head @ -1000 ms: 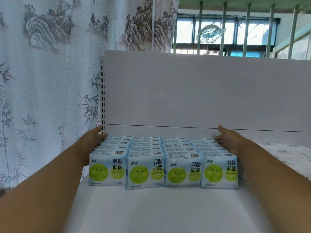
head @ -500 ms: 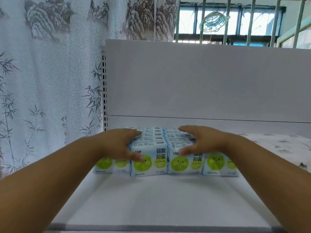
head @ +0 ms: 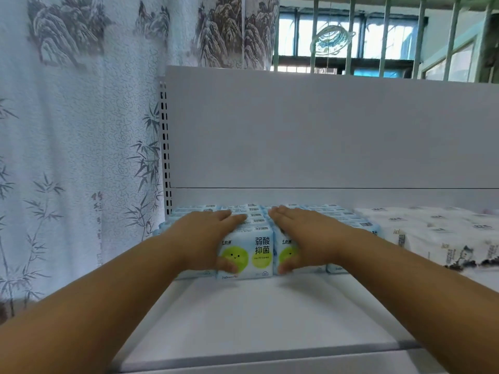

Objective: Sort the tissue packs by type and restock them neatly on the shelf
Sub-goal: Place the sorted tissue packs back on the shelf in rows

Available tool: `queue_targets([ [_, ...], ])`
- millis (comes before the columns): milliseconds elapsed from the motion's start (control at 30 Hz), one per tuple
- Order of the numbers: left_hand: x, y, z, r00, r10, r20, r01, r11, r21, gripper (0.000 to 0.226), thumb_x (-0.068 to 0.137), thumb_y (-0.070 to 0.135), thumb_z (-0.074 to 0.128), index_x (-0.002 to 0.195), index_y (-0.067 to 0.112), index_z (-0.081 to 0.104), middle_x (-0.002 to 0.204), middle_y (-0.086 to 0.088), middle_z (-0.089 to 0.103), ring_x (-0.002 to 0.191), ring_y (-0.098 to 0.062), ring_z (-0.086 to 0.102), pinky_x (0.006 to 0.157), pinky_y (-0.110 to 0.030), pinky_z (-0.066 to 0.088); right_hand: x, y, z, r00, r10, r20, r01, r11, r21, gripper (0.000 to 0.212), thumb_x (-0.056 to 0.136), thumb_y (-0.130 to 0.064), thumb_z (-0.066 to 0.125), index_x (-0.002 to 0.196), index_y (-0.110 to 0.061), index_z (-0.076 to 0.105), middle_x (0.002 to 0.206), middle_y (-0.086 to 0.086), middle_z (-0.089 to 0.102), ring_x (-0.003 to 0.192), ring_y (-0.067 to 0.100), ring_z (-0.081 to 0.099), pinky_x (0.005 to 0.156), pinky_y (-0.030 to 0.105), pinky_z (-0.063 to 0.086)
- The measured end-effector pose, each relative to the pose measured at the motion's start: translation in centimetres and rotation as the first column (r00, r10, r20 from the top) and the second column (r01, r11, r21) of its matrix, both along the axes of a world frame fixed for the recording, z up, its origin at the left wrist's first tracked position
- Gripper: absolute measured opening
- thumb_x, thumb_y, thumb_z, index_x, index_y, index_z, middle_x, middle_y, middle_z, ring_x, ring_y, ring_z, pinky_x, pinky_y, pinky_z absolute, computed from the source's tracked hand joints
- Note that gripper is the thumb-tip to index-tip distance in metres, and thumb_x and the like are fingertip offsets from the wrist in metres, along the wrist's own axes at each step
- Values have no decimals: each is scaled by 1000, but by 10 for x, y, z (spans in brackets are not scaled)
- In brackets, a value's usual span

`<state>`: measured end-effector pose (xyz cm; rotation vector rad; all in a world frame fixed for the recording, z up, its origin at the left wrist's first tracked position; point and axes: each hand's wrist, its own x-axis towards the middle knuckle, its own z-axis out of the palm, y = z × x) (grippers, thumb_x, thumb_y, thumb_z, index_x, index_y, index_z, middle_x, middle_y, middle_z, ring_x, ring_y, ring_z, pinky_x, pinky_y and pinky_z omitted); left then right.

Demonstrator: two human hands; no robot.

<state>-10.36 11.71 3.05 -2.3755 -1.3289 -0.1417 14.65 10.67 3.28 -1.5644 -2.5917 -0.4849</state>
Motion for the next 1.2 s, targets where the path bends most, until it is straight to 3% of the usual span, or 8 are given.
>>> queue_targets([
  [100, -1, 2, -9, 999, -37, -24, 39, 998, 57, 121, 61, 76, 71, 155, 34, 9, 157, 1, 30, 139, -22, 38, 112, -36, 34, -23, -4, -8, 999, 28, -23, -28, 999, 17, 115, 76, -67, 67, 158, -19, 2, 166, -1, 1, 151, 15, 7, 121, 30, 12],
  [233, 0, 5, -13, 999, -37, -12, 38, 994, 100, 117, 60, 75, 72, 154, 32, 17, 148, 3, 42, 130, -22, 46, 106, -37, 40, -39, 3, -14, 998, -14, -59, 15, 1000, 20, 100, 88, -56, 62, 158, -16, 3, 166, 3, 5, 152, 17, 7, 122, 32, 12],
  [333, 2, 4, -9, 998, -36, -45, 40, 993, 107, 115, 60, 75, 73, 152, 30, 20, 144, 1, 46, 126, -23, 48, 105, -38, 40, -40, 3, -12, 997, -16, -73, 17, 1000, 15, 102, 86, -55, 65, 158, -14, 4, 166, 4, 4, 152, 17, 6, 120, 30, 10],
  [467, 11, -10, -5, 997, -55, -62, 64, 987, 149, 117, 62, 74, 72, 154, 27, 16, 156, -5, 30, 139, -25, 34, 116, -37, 23, -28, -10, -3, 990, -10, -138, 14, 999, 30, 116, 77, -63, 70, 158, -18, 2, 166, 0, 3, 151, 14, 5, 119, 26, 8],
  [667, 59, -39, -7, 987, -150, 64, 139, 979, 151, 99, 81, 65, 62, 156, 24, 13, 163, -1, 19, 147, -21, 22, 119, -34, 15, 30, -31, 13, 982, -42, -182, 56, 996, 70, 117, 72, -61, 76, 158, -21, 6, 165, -5, 7, 150, 10, 11, 117, 23, 13],
  [867, 139, -59, -16, 982, -121, 143, 101, 984, 145, 87, 90, 58, 56, 157, 24, 11, 163, 2, 17, 147, -18, 20, 119, -31, 14, 116, -48, 4, 968, -79, -238, 100, 992, 78, 110, 74, -56, 77, 157, -26, 12, 164, -8, 15, 148, 10, 20, 117, 24, 18],
  [1200, 251, -75, -19, 955, -37, 294, 19, 998, 63, 73, 93, 49, 57, 154, 26, 24, 158, 4, 30, 143, -19, 32, 116, -35, 26, 218, -55, -10, 961, -7, -278, 40, 993, 110, 89, 89, -46, 66, 157, -24, 14, 164, -6, 14, 149, 10, 14, 117, 23, 14],
])
